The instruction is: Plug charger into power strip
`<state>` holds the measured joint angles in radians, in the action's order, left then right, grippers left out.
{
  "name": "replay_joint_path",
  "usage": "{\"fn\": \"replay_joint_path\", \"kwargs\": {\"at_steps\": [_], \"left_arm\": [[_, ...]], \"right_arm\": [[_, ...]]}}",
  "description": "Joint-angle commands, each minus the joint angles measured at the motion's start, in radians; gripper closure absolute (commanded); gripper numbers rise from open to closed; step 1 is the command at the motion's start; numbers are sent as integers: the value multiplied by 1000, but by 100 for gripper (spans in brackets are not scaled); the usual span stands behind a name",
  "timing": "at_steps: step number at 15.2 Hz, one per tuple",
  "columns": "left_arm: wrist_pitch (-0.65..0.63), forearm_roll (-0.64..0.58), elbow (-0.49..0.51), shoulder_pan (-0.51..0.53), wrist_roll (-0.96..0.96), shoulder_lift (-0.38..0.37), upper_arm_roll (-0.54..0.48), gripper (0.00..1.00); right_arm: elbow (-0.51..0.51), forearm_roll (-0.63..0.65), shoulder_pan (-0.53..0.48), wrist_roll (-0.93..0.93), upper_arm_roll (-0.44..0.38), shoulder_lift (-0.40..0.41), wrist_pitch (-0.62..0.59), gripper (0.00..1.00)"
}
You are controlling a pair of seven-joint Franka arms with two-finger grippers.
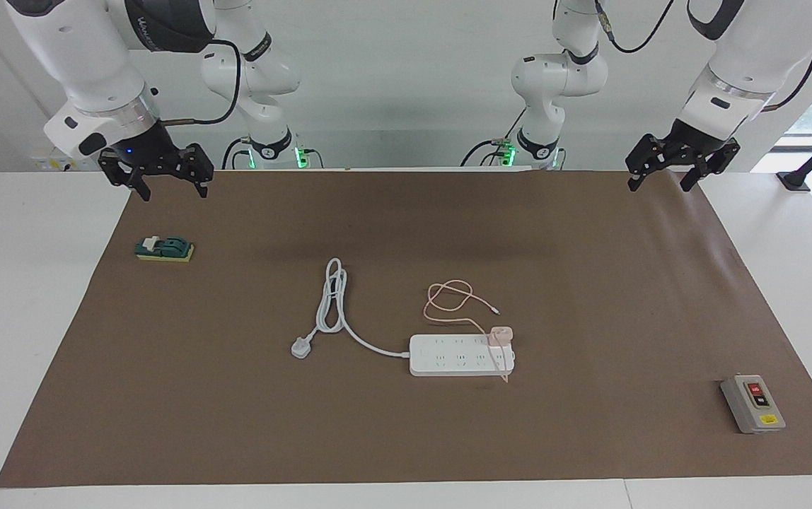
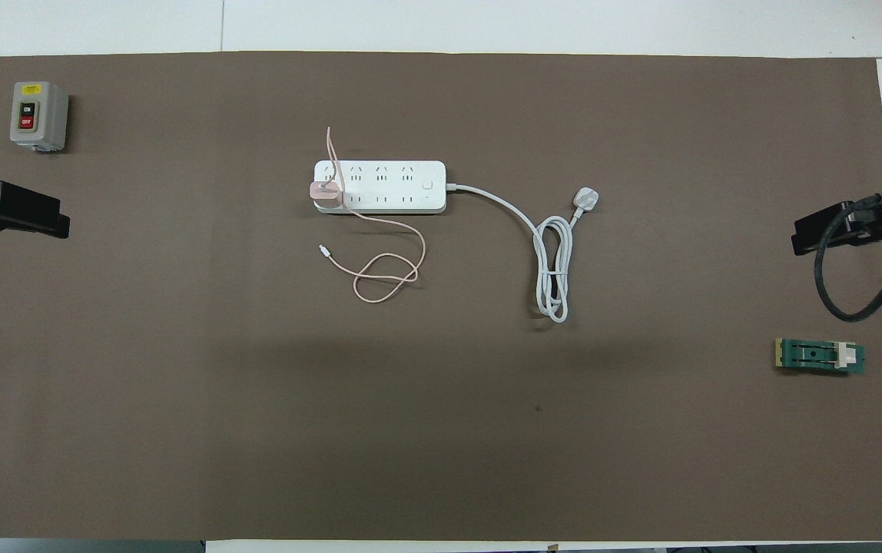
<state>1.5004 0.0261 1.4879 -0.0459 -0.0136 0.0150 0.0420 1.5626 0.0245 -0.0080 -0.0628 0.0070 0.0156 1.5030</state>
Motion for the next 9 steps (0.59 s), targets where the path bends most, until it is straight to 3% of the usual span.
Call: {"fn": "replay_joint_path", "kwargs": {"at_steps": [1, 9], "left_arm": [[27, 2, 20, 15, 18, -18, 9, 0], [29, 0, 31, -3, 15, -27, 9, 0]], "right_arm": [[20, 12, -12, 12, 10, -20, -4, 0], [20, 12, -12, 12, 10, -20, -4, 0]]}}
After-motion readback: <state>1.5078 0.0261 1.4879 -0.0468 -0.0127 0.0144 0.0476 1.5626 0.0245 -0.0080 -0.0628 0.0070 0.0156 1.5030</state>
